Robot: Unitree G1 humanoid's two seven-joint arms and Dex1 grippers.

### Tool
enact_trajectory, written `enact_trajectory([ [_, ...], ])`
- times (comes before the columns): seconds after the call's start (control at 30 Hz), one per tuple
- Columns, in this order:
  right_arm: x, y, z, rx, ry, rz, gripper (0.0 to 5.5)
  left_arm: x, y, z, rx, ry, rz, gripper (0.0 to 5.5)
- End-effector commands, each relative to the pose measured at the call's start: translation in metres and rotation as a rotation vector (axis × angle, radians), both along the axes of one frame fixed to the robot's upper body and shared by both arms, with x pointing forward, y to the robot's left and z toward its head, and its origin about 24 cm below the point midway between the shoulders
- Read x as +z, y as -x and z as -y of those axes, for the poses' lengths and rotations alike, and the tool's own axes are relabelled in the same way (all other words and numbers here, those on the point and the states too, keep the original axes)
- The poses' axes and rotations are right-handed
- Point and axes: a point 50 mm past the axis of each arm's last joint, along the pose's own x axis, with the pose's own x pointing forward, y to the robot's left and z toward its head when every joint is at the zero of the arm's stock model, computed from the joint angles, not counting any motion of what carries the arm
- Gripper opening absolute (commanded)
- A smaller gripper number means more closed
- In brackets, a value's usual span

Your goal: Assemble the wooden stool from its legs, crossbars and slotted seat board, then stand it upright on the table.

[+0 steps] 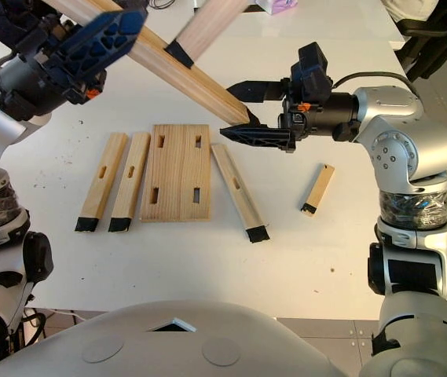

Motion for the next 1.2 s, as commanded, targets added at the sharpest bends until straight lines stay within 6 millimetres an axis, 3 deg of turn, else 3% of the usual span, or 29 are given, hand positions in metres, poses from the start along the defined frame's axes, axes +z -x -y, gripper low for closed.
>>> enact_trajectory([
  [0.03,0.007,-0.002,0.019,-0.103,-0.018,0.019,3.59,0.004,-0.009,-0.015,0.111,0.119,-0.066,2.07],
  [0.23,0.022,0.001,0.034,-0.231,-0.173,0.048,3.59,-0.007,-0.013,-0.029,0.242,0.240,-0.193,2.06],
  [0.4,0.017,0.001,0.038,-0.297,-0.235,0.031,3.59,-0.010,-0.013,-0.036,0.276,0.241,-0.229,2.06],
  [0.57,0.008,0.003,0.039,-0.367,-0.239,0.028,3.59,-0.010,-0.010,-0.046,0.265,0.042,-0.125,2.06],
  [0.8,-0.010,0.011,0.051,-0.479,-0.224,0.017,3.59,-0.015,-0.011,-0.063,0.094,-0.349,0.051,2.06],
  [1.2,-0.041,0.015,0.064,-0.589,-0.162,-0.035,3.59,-0.035,-0.007,-0.075,-0.151,-0.642,0.111,2.06],
])
